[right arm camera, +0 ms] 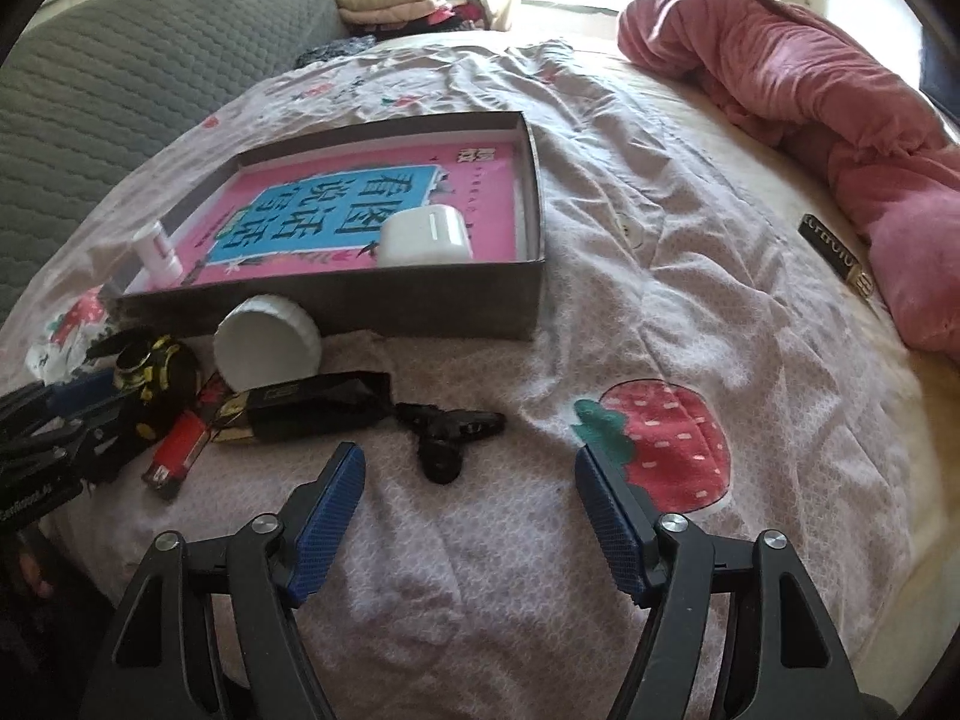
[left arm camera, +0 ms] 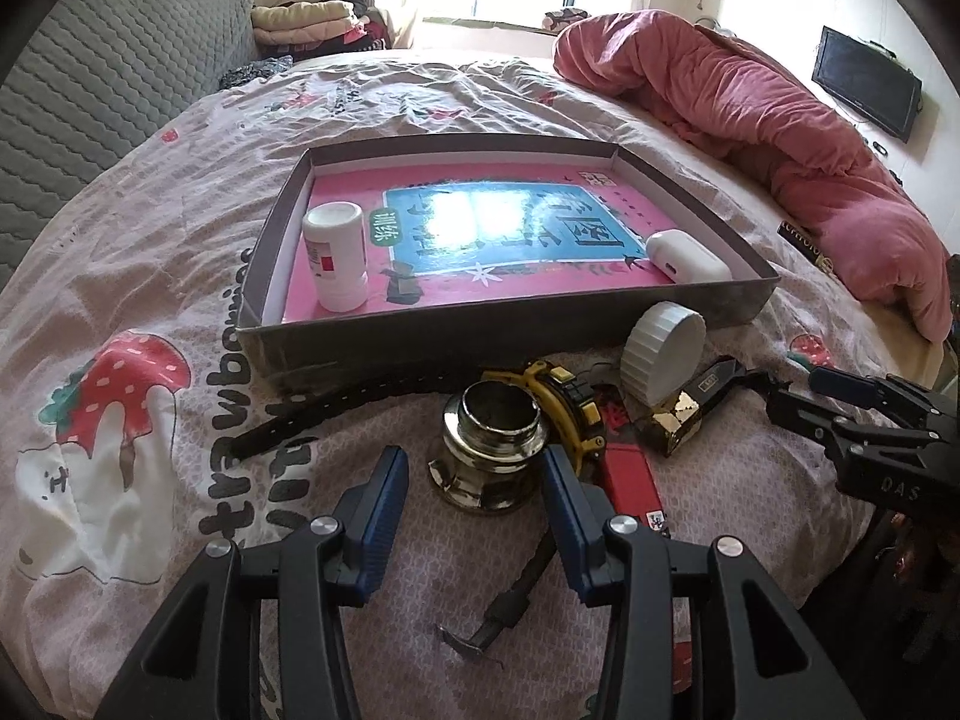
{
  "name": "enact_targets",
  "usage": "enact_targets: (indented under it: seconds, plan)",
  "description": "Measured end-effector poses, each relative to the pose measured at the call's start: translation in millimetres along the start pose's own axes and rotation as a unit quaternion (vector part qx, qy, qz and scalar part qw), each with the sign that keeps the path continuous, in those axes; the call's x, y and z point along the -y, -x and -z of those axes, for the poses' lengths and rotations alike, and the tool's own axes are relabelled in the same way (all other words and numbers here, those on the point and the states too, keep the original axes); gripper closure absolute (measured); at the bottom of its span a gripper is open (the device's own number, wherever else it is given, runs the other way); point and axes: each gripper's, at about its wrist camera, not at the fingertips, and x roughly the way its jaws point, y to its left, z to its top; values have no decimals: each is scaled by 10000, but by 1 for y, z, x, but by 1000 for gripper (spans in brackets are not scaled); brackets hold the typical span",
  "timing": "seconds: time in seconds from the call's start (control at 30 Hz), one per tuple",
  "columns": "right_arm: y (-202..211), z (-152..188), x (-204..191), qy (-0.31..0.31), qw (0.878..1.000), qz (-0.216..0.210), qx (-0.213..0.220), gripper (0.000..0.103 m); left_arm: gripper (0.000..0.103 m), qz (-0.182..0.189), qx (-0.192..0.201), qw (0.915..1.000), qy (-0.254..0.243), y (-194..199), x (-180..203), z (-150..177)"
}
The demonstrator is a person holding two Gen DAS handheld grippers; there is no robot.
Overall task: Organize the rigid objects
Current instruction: 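Grasp the black plastic clip with the right gripper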
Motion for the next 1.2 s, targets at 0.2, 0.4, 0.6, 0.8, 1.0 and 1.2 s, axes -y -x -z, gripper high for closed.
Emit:
enact_targets:
  seconds: [0.2, 0.4, 0.6, 0.8, 1.0, 1.2]
  plan:
    - [-4, -1, -7, 129, 9999, -2, -10, 56, 58, 26, -13, 10000, 10, -3, 0, -1]
    - [-11, -1, -12, 210, 9998, 50, -54, 67, 58, 32, -11, 10000, 14, -4, 1, -1]
    - [-18, -2, -6, 98, 9999, -16, -115, 79, 58, 32, -8, 10000, 37, -7, 2, -1]
    - [-21, -5, -4, 82, 9999, -49, -85, 85, 58, 52, -2, 10000, 71, -9, 1, -2]
    - [-23, -8, -3, 37, 9999, -130, -52, 87, 58, 151, 20, 9997, 190, -12, -5, -3]
    - [-26, -10, 0, 8, 9998, -188, -52, 87, 58, 174, 49, 9996, 198, -15, -7, -3]
